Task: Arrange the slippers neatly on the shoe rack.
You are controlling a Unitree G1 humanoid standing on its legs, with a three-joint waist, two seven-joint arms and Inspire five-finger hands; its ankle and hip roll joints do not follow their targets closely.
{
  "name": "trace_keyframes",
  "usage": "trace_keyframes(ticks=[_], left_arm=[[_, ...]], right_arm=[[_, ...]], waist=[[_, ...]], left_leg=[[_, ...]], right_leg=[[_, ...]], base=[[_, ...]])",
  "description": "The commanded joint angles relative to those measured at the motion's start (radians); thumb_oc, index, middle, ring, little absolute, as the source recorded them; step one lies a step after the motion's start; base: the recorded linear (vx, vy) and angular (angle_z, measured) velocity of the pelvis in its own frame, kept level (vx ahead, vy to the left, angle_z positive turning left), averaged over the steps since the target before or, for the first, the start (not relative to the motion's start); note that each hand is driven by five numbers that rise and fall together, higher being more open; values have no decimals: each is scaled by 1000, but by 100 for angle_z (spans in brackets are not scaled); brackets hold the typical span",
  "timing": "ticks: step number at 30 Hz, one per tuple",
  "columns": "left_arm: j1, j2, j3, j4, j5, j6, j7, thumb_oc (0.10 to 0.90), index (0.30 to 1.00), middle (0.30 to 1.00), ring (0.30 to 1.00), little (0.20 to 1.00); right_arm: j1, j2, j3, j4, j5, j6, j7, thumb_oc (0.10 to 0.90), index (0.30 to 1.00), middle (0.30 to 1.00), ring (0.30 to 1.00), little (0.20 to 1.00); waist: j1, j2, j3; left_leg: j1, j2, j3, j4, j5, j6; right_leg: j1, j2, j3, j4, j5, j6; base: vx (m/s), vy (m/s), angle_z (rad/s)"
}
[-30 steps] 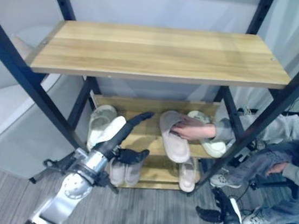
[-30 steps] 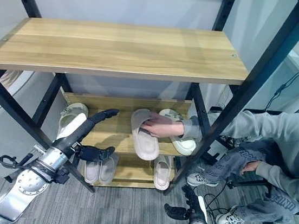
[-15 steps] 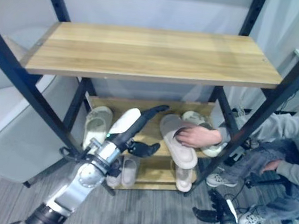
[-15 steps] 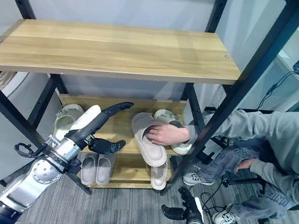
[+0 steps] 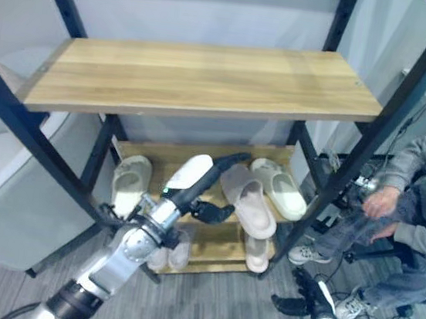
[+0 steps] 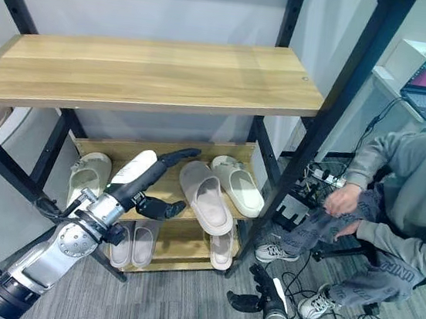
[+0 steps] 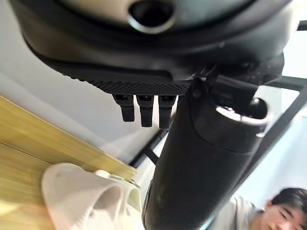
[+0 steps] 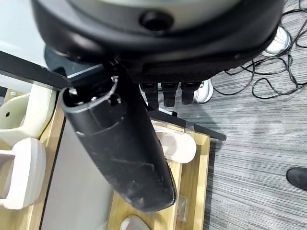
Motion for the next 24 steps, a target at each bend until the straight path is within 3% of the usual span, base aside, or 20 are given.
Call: trace_keyframes(ticks=[1,7,11,12,19,24], left_arm=[[-218,-72,-13,35,19,-85,81,800,900,900,900,900],[-306,-88,-57,167,96,-54,140,800,900,900,900,900],[-321,-74,-52,234,167,-29,176,800,900,900,900,900],[-359,-70,-53,312,219,4,206,800,900,900,900,900],[-435,-58,-70,446,323,68,265,800,900,900,900,900],[-470,-64,-52,500,324,106,302,800,900,900,900,900]], right_arm=[[-82,-66,-34,-15,12,-100,-21,800,900,900,900,900],[-71,-84,-38,-52,5,-103,-22,800,900,900,900,900],[-35,-82,-79,-47,18,-102,-31,800,900,900,900,900],[-23,-77,-118,-8,47,-102,-49,800,900,900,900,900],[-35,-79,-143,42,78,-107,-75,800,900,900,900,900],[-54,-78,-130,86,91,-105,-77,800,900,900,900,900]], waist=[[-9,23,-46],[-35,33,-35],[-55,40,-31],[-74,45,-27],[-88,53,-12],[-85,52,2]], left_leg=[[14,35,-15,-3,-98,-27],[13,44,22,-3,-97,-27],[0,47,44,-3,-94,-29],[-10,47,50,-3,-94,-30],[-45,46,56,-3,-99,-33],[-80,44,55,-3,-90,-33]], right_leg=[[81,6,-52,29,-168,49],[54,11,-9,23,-148,54],[29,14,15,12,-137,58],[16,15,23,10,-134,59],[-21,17,31,8,-134,64],[-54,17,29,9,-129,64]], base=[[0,0,0],[26,-23,-18],[27,-6,-28],[51,-10,-20],[35,-3,-11],[-4,-2,-6]])
